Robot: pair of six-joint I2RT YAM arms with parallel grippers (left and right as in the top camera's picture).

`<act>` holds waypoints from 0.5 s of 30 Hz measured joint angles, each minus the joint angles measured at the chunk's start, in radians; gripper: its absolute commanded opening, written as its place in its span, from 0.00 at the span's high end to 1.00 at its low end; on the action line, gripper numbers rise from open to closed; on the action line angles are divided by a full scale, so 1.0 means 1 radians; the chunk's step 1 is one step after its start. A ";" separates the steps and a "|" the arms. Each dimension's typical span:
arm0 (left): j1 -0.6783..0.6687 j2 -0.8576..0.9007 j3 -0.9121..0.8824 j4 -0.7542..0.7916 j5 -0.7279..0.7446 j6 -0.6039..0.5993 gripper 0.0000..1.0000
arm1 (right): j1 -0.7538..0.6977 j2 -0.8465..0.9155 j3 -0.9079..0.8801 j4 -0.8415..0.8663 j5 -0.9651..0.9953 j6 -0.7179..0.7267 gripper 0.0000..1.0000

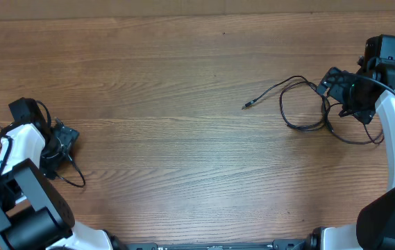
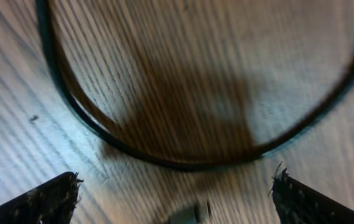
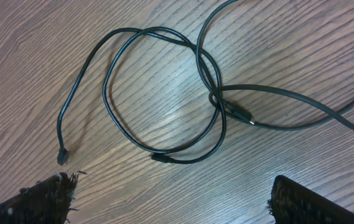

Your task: Untangle cables

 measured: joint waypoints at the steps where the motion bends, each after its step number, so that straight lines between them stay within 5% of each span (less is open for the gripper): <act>1: 0.000 0.013 0.000 0.001 0.000 -0.011 0.00 | 0.000 0.000 0.000 0.000 0.000 -0.001 0.00; 15: 0.006 0.061 0.001 0.042 -0.046 -0.213 0.01 | 0.000 0.000 0.000 -0.021 0.000 -0.034 0.00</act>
